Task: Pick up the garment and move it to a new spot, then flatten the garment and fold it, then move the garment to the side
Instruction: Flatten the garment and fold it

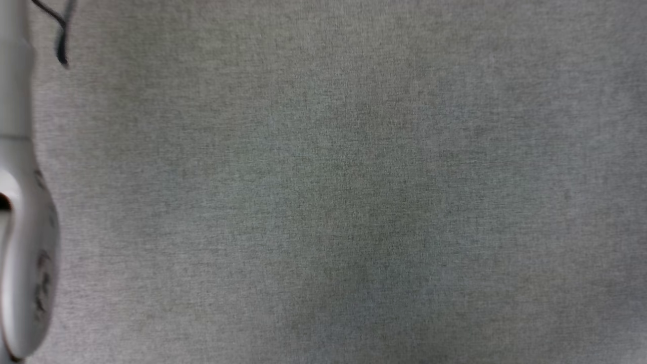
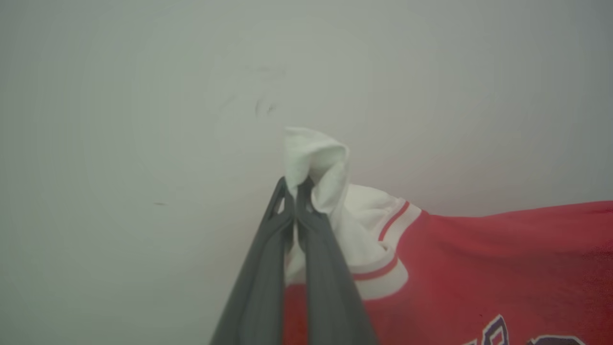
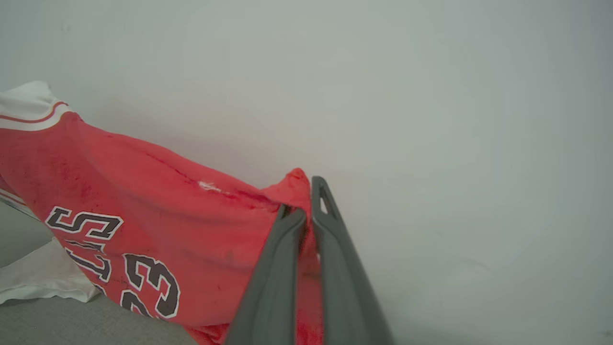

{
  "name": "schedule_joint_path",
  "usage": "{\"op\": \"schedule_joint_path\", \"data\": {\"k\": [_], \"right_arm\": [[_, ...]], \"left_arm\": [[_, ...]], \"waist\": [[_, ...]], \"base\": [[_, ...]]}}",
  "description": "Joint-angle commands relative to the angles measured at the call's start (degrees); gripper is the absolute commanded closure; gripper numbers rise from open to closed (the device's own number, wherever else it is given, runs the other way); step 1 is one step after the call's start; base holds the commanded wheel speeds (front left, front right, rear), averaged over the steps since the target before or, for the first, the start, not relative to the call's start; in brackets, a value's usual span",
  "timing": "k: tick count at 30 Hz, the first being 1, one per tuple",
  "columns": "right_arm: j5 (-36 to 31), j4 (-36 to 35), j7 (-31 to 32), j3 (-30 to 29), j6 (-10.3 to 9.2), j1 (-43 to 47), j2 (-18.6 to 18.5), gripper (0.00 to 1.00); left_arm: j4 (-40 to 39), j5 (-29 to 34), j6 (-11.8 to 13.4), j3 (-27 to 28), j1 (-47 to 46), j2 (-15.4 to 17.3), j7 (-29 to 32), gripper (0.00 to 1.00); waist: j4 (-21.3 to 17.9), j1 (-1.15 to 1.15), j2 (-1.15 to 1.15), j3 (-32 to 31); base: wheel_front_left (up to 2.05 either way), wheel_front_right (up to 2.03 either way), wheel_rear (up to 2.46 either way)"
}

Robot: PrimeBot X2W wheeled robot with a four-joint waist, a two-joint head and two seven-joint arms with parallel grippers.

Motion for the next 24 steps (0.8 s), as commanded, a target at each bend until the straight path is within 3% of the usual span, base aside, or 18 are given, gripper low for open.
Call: {"op": "schedule_joint_path", "data": {"k": [1,7,13,24], "right_arm": [[1.1,-0.4,-0.5,0.9,-0.05,2.6,-0.7,1.0],[5.3,-1.6,-1.9,4.2,-0.05,13.4,-2.2,1.0],[9.2,-3.2,-3.8,7.0,-0.05,27.2,-4.1,1.0],[12.8,-6.8,-7.0,8.7,-0.08,52.4,-6.4,1.0]], "left_arm": [[0.2,-0.7,-0.3,0.1,2.8,0.0,-0.6,1.0],[-1.2,-2.7,-1.2,0.6,14.5,0.2,-1.7,1.0],[-5.4,-5.1,-1.9,1.5,31.8,1.0,-2.0,1.0],[-18.8,-10.1,1.1,3.8,68.0,0.9,-0.6,1.0]], "waist": [[0.3,-0.01,0.0,-1.6],[1.0,-0.01,0.0,-7.2],[1.3,-0.01,0.0,-14.7],[0.4,-0.01,0.0,-26.9]], "base": [[0.0,0.0,0.0],[0.0,0.0,0.0],[0.0,0.0,0.0],[0.0,0.0,0.0]]}}
